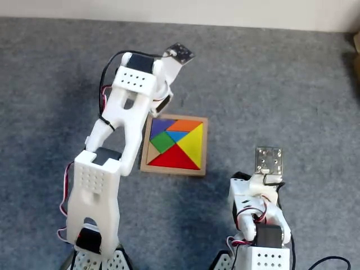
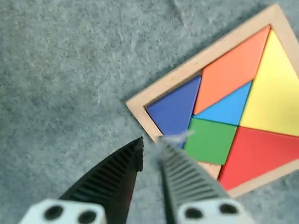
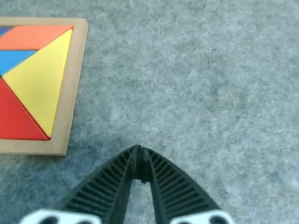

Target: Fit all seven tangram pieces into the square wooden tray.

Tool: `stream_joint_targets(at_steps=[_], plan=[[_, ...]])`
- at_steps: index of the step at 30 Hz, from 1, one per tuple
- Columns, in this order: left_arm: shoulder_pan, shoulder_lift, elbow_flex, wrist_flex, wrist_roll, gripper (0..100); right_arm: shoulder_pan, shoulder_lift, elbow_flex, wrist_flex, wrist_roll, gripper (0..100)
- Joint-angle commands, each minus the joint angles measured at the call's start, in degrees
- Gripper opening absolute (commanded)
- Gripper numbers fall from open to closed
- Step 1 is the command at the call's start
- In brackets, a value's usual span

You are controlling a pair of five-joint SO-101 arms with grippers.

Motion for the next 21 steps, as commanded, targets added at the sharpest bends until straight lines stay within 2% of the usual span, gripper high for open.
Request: stream_joint_targets(at_steps=[1, 7, 13, 16, 21], plan=[[1.45, -6.73, -2.42, 2.29, 0.26, 1, 0.66, -0.31, 5.85, -1.45, -0.53, 0.5], [1.89, -12.79, 1.01, 2.46, 6.24, 0, 0.66, -0.31, 5.85, -1.45, -0.53, 0.5], [1.89, -21.49, 13.67, 1.85, 7.21, 0, 0.66, -0.31, 5.85, -1.45, -0.53, 0.5], [1.98, -28.97, 24.92, -4.04, 7.30, 0, 0.66, -0.31, 5.85, -1.45, -0.53, 0.5], [1.63, -43.91, 49.98, -21.54, 7.38, 0, 0.66, -0.31, 5.85, -1.45, -0.53, 0.5]])
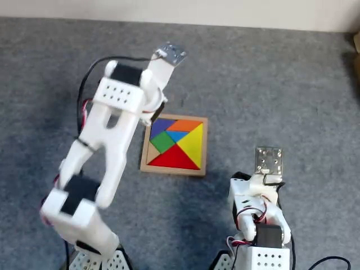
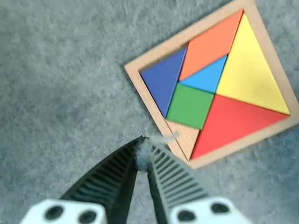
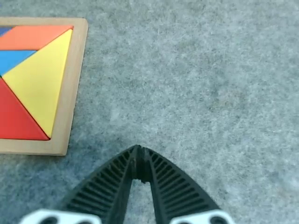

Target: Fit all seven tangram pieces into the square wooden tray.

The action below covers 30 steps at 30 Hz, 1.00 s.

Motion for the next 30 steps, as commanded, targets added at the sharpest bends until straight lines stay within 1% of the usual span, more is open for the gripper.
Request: stream_joint_targets(at_steps=[1, 8, 11, 13, 21, 30], plan=[[0.84, -13.05, 17.71, -12.84, 0.62, 0, 0.66, -0.31, 5.85, -1.45, -0.53, 0.5], [1.01, -30.20, 42.86, -30.86, 0.62, 0, 0.66, -0.31, 5.85, -1.45, -0.53, 0.5], [0.92, -36.00, 50.51, -38.42, 0.70, 0, 0.66, -0.31, 5.85, -1.45, -0.53, 0.5], [0.84, -39.08, 53.67, -41.49, 0.70, 0, 0.66, -0.31, 5.85, -1.36, -0.53, 0.5], [1.10, -47.78, 60.00, -45.10, 0.62, 0, 0.66, -0.31, 5.85, -1.45, -0.53, 0.5], [1.10, -63.34, 67.21, -45.10, 0.62, 0, 0.66, -0.31, 5.85, -1.54, -0.53, 0.5]])
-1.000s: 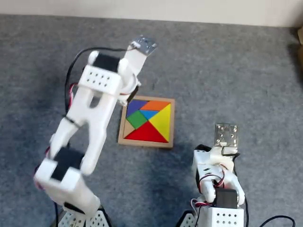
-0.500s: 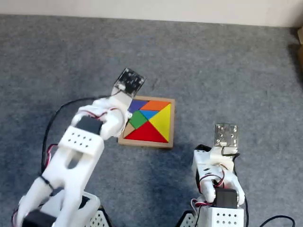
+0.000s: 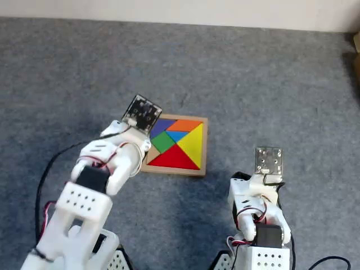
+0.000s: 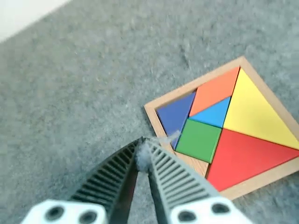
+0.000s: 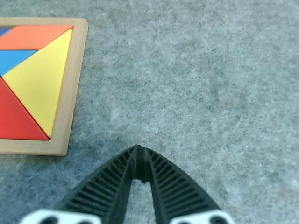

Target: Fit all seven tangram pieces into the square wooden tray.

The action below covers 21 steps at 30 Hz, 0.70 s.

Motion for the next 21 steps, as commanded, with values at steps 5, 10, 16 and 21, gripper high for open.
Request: stream_joint_targets(at_steps=[5, 10, 16, 21], plan=[[0.57, -14.90, 7.96, -1.05, 0.62, 0, 0.66, -0.31, 5.85, -1.54, -0.53, 0.5], [0.48, -24.40, 15.08, -0.88, 0.62, 0, 0.66, -0.31, 5.85, -1.54, -0.53, 0.5], [-5.85, -36.18, 22.99, -0.79, 0.62, 0, 0.66, -0.31, 5.85, -1.54, -0.53, 0.5], [-13.67, -45.76, 32.31, -0.79, 0.62, 0, 0.66, -0.31, 5.85, -1.54, -0.53, 0.5]])
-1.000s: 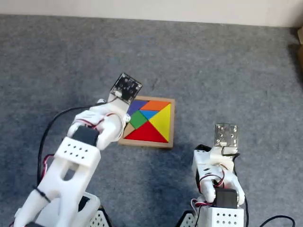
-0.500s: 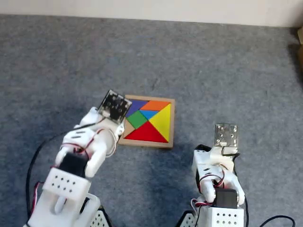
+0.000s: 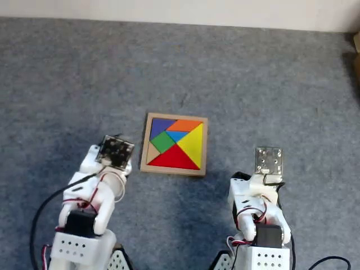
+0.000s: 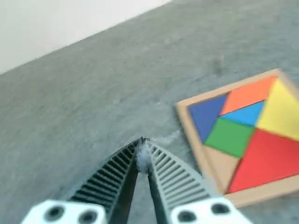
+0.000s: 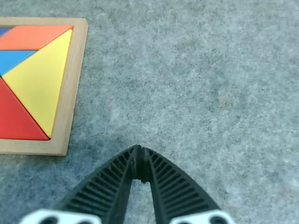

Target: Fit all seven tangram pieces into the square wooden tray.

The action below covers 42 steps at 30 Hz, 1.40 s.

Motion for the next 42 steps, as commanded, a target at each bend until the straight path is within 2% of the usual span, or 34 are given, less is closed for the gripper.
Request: stream_joint_targets(at_steps=[1, 5, 8, 15, 18, 22, 42], plan=[[-5.49, -7.16, 5.23, -0.79, 0.70, 0, 0.66, -0.31, 5.85, -1.54, -0.44, 0.5], [-9.45, -10.51, 5.85, 3.25, 0.62, 0, 0.66, -0.31, 5.85, -1.54, -0.44, 0.5], [-9.63, -9.71, 5.93, 6.51, 0.62, 0, 0.66, -0.31, 5.85, -1.54, -0.53, 0.5], [-9.63, -9.63, 5.93, 21.19, 0.53, 0, 0.31, 0.31, 6.11, -1.10, -0.26, 0.5], [-9.63, -9.80, 5.93, 29.27, 0.53, 0, 0.57, 0.31, 6.20, 4.53, -0.26, 0.5], [-9.71, -9.80, 5.93, 34.73, 0.62, 0, 0.57, -0.31, 6.11, 11.03, -0.26, 0.5], [-9.71, -9.80, 5.93, 36.57, 0.62, 0, 0.57, -0.31, 6.11, 10.86, -0.18, 0.5]])
